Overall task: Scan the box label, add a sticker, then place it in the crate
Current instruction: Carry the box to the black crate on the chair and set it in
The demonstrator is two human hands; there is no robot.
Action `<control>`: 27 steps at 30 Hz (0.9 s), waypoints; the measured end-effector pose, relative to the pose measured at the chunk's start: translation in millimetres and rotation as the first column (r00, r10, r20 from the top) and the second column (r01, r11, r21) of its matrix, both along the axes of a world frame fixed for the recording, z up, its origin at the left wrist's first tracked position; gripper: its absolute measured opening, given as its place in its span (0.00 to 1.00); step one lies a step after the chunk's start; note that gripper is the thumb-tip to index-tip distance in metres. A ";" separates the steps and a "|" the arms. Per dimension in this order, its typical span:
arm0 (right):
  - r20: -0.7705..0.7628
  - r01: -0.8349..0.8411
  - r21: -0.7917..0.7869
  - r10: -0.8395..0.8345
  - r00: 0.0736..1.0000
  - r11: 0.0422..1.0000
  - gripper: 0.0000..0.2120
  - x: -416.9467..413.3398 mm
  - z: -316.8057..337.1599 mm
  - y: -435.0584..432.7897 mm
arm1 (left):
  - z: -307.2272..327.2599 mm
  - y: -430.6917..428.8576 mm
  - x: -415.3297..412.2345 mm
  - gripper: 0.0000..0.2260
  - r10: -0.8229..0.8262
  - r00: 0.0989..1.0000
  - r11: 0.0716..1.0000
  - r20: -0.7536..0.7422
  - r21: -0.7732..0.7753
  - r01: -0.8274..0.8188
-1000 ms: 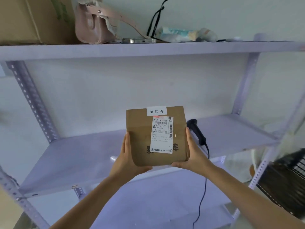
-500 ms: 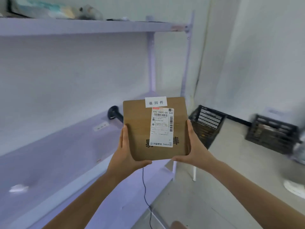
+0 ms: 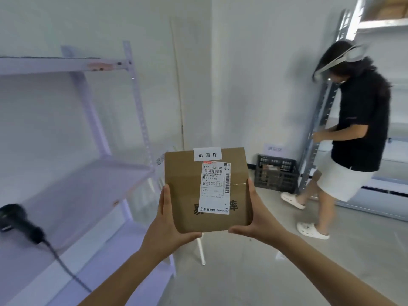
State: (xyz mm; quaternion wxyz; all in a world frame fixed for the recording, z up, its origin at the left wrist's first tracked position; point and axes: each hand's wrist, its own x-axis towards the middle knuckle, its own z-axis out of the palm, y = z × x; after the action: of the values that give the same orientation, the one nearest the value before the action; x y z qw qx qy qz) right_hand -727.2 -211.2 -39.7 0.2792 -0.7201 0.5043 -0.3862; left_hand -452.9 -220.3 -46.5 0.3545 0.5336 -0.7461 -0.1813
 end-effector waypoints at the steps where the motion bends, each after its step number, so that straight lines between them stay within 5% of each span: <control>1: -0.003 0.004 0.006 -0.004 1.000 1.000 0.69 -16.4 -1.6 -7.4 | -1.2 -8.6 -15.6 0.65 -0.003 1.000 1.000 -0.002 -0.003 0.003; 10: -0.053 -0.031 0.014 0.032 0.998 0.999 0.67 -135.8 1.4 -80.3 | -17.6 -68.4 -135.2 0.66 0.063 0.997 0.997 -0.052 0.048 -0.060; 27: -0.045 -0.231 0.073 0.235 0.971 0.970 0.67 -167.7 -32.3 -237.3 | -54.0 -173.3 -174.6 0.67 0.265 0.961 0.958 -0.077 0.134 -0.254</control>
State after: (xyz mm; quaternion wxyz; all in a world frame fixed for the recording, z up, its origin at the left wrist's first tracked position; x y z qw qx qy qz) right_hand -894.9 -448.5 -72.0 0.3333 -0.7745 0.4363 -0.3141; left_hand -627.5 -393.6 -100.5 0.3762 0.6386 -0.6396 -0.2037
